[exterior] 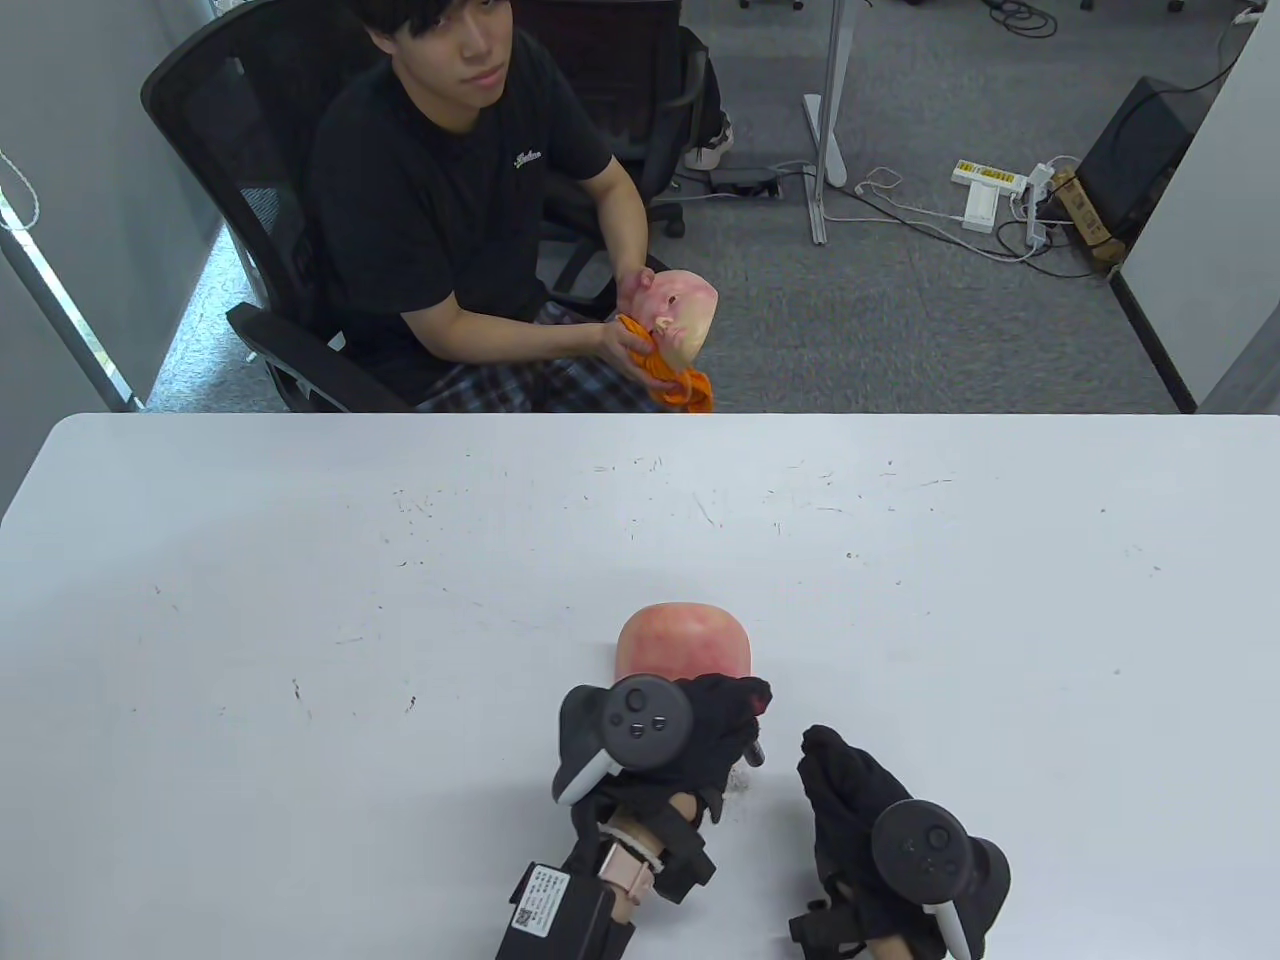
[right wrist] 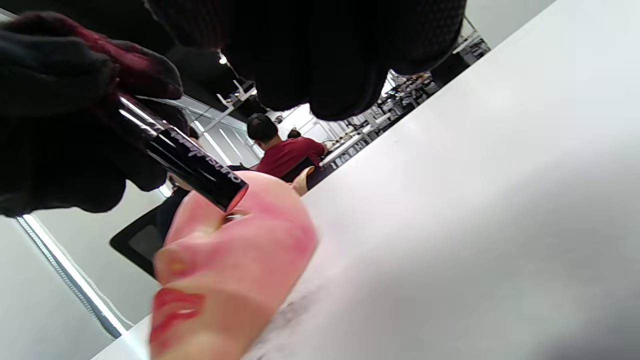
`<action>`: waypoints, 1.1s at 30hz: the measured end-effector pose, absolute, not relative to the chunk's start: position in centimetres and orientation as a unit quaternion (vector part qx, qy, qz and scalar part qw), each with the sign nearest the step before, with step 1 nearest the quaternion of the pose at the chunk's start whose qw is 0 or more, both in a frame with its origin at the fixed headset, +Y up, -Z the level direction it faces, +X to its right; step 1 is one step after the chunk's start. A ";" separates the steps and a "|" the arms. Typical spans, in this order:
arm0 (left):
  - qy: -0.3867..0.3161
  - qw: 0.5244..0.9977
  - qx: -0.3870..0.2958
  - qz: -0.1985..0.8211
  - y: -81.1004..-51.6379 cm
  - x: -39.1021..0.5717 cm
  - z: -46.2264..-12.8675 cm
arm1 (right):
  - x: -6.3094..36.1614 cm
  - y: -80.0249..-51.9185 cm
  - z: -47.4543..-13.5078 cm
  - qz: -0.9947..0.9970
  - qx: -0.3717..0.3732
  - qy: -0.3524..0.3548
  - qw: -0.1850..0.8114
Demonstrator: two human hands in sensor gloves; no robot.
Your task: Apply lipstick on mannequin lips
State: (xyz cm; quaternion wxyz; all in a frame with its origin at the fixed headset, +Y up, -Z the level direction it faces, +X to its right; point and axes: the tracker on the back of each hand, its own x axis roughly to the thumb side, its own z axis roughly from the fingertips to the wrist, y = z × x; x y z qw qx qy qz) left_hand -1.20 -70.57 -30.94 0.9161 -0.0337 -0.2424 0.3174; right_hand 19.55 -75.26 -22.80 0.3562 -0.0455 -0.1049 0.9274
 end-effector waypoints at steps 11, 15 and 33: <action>-0.266 0.934 -0.062 0.231 -73.0 4.8 -33.2 | 22.7 -76.5 -23.8 0.909 -0.107 -0.097 0.392; -0.267 0.935 -0.074 0.221 -73.5 5.0 -33.2 | 22.7 -76.7 -23.9 0.909 -0.106 -0.094 0.393; -0.226 0.873 0.057 0.428 -69.9 -5.4 -30.1 | 22.3 -76.7 -23.5 0.910 -0.094 -0.115 0.388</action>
